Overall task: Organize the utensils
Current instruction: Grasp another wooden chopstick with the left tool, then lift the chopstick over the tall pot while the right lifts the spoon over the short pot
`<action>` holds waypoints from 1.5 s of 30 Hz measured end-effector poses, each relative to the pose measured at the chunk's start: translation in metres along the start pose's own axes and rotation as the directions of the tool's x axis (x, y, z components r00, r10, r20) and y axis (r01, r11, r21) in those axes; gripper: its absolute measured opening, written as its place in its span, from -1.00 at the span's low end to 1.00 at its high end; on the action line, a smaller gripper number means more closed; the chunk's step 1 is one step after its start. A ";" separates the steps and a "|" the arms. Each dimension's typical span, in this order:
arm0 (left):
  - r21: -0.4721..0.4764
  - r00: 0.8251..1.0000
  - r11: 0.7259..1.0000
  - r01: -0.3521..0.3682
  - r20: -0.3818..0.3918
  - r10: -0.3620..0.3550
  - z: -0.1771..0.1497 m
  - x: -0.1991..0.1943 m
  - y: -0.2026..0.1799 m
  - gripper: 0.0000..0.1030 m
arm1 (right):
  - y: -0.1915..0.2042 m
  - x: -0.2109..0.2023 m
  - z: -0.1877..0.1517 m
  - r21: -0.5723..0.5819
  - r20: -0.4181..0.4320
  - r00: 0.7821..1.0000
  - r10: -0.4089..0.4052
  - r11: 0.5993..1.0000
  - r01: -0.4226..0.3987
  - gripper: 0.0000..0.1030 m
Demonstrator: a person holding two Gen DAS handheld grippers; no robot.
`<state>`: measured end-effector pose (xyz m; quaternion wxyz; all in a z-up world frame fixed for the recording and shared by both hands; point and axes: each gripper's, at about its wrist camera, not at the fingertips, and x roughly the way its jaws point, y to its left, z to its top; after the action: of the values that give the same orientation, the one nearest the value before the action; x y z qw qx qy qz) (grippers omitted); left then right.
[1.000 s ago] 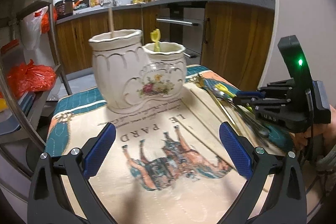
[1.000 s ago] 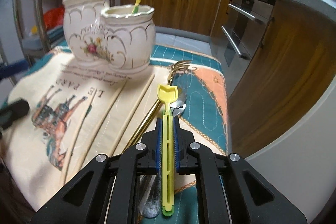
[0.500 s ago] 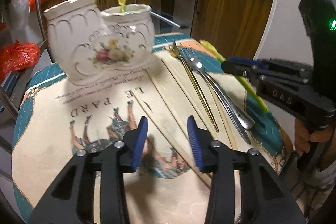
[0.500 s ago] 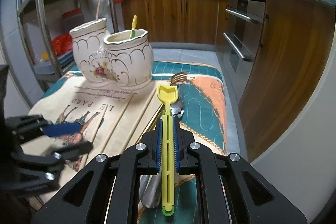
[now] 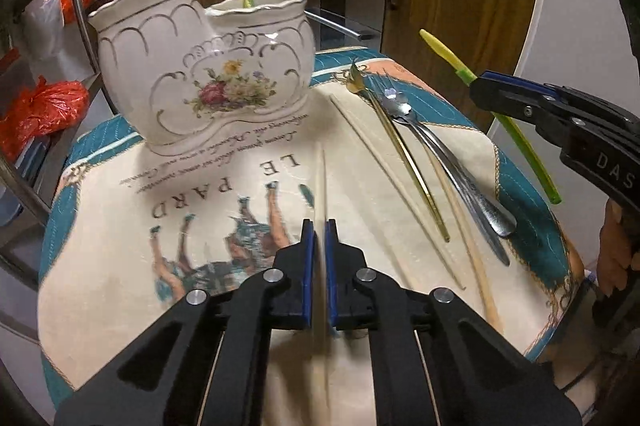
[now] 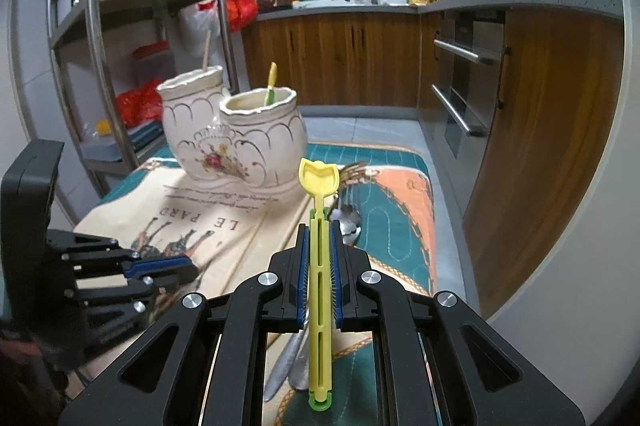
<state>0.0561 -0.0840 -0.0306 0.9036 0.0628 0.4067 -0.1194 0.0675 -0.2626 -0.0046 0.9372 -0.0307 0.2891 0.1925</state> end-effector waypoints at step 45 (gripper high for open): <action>0.029 0.844 0.991 0.129 0.521 -0.126 0.046 -0.104 0.112 -0.88 | 0.035 -0.009 0.084 0.025 0.298 0.947 0.123 0.990 -0.136 -0.79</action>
<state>0.0523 0.0310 0.0792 0.9702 -0.0021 0.1501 -0.1902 0.0925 -0.2193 0.0720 0.9557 0.0385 0.1515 0.2495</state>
